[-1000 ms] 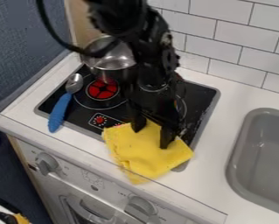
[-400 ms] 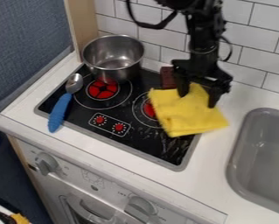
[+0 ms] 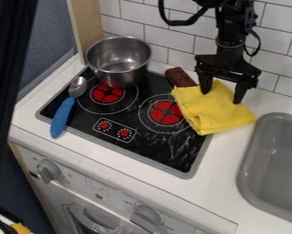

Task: Move the yellow cloth beside the brown object

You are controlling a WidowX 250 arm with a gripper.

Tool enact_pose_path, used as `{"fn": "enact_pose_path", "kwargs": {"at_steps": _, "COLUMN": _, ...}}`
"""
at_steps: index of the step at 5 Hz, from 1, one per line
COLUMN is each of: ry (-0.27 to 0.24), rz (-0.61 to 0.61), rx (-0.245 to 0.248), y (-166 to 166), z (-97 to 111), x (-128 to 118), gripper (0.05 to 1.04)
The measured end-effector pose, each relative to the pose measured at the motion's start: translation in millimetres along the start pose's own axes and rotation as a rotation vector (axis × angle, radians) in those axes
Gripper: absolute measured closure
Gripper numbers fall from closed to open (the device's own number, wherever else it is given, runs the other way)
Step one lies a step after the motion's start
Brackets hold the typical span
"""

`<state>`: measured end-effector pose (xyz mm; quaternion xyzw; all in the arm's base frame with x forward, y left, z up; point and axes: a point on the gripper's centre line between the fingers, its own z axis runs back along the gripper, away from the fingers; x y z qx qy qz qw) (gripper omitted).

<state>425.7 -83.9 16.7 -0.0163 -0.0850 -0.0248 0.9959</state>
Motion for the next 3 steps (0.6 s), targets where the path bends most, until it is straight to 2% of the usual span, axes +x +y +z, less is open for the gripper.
{"fn": "enact_pose_path", "kwargs": {"at_steps": 1, "ry": 0.021, "rz": -0.001, "rx": 0.026, "y": 5, "z": 4, "x": -8, "gripper": 0.084}}
{"fn": "enact_pose_path", "kwargs": {"at_steps": 2, "ry": -0.014, "rz": -0.028, "rx": -0.001, "y": 3, "z": 49, "x": -3, "gripper": 0.084}}
{"fn": "enact_pose_path", "kwargs": {"at_steps": 3, "ry": 0.017, "rz": -0.025, "rx": -0.043, "y": 6, "z": 75, "x": -2, "gripper": 0.084}}
